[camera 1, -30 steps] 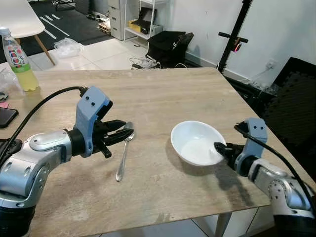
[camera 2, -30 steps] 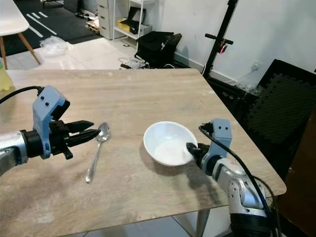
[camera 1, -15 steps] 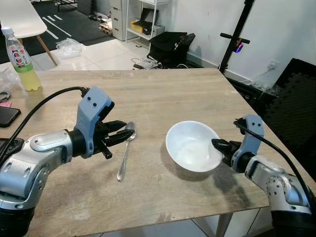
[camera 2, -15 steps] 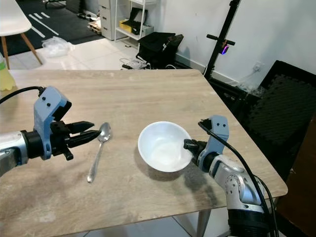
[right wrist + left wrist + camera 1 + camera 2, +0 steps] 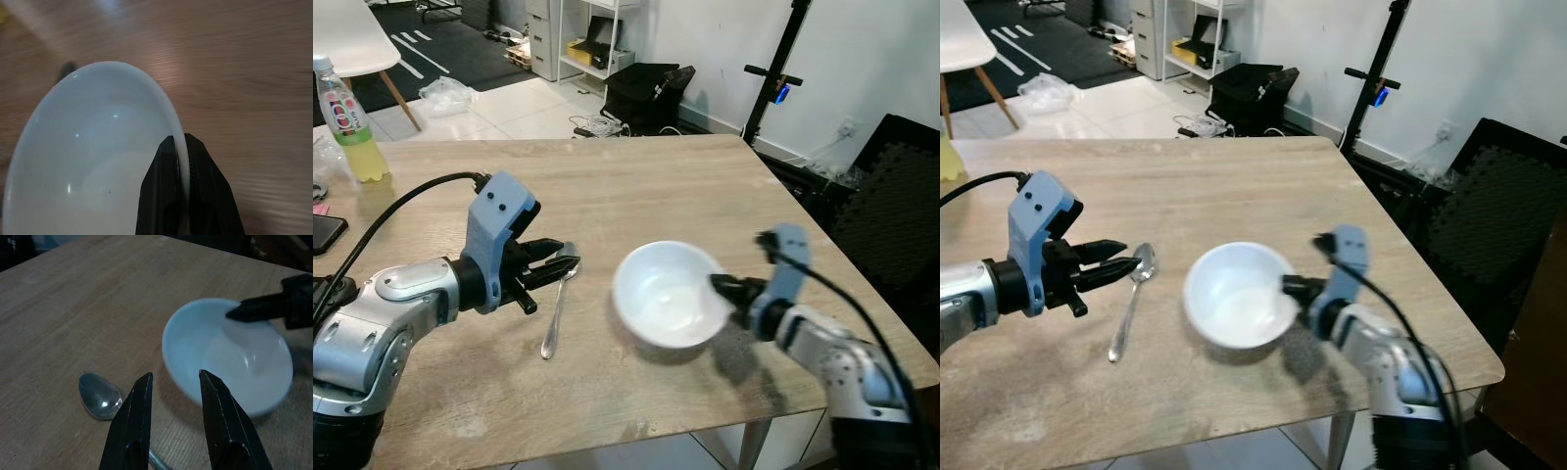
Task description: Setting the table
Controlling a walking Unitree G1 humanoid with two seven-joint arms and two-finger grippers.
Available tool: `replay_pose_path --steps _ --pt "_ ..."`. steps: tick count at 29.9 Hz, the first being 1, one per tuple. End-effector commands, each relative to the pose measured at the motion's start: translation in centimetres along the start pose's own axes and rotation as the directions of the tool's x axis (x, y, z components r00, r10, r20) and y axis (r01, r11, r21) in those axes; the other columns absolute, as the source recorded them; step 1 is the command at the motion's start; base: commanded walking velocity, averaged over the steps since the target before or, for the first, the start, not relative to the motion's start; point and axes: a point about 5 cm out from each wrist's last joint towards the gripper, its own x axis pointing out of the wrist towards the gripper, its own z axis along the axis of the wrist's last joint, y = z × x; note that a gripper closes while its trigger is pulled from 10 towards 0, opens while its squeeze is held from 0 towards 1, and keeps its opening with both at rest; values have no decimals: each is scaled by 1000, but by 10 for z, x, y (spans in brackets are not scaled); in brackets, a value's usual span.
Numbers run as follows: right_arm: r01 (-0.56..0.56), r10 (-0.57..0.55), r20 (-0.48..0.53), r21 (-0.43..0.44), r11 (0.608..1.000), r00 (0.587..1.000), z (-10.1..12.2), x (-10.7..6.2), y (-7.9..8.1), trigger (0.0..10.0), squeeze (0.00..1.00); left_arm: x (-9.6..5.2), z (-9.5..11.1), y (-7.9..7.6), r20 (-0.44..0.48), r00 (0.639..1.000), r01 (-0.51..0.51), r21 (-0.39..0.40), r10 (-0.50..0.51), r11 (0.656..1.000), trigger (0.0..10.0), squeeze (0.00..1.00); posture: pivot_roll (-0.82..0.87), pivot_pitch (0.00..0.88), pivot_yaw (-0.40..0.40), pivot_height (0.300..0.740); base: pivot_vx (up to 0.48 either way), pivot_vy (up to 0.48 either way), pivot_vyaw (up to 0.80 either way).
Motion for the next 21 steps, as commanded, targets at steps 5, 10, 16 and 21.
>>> replay_pose_path --steps 5,10,16,21 --pt "-42 43 -24 6 999 999 -4 12 15 10000 0 3 -3 -6 -4 1000 24 -10 -24 1000 10000 0 87 107 -37 740 0 0 0" --pt "-36 36 -35 -10 999 999 -7 24 24 10000 0 2 -3 -6 -3 1000 16 -12 -16 1000 10000 0 100 102 -40 740 0 0 0" --pt "5 -7 -23 -50 999 1000 -8 28 21 10000 1000 2 -4 -6 -4 1000 12 -14 -12 1000 10000 0 105 100 -42 740 0 0 0" --pt "23 -22 21 -59 998 1000 0 25 18 10000 1000 2 -4 -7 -3 1000 11 -17 -11 1000 10000 0 106 100 -41 740 0 0 0"
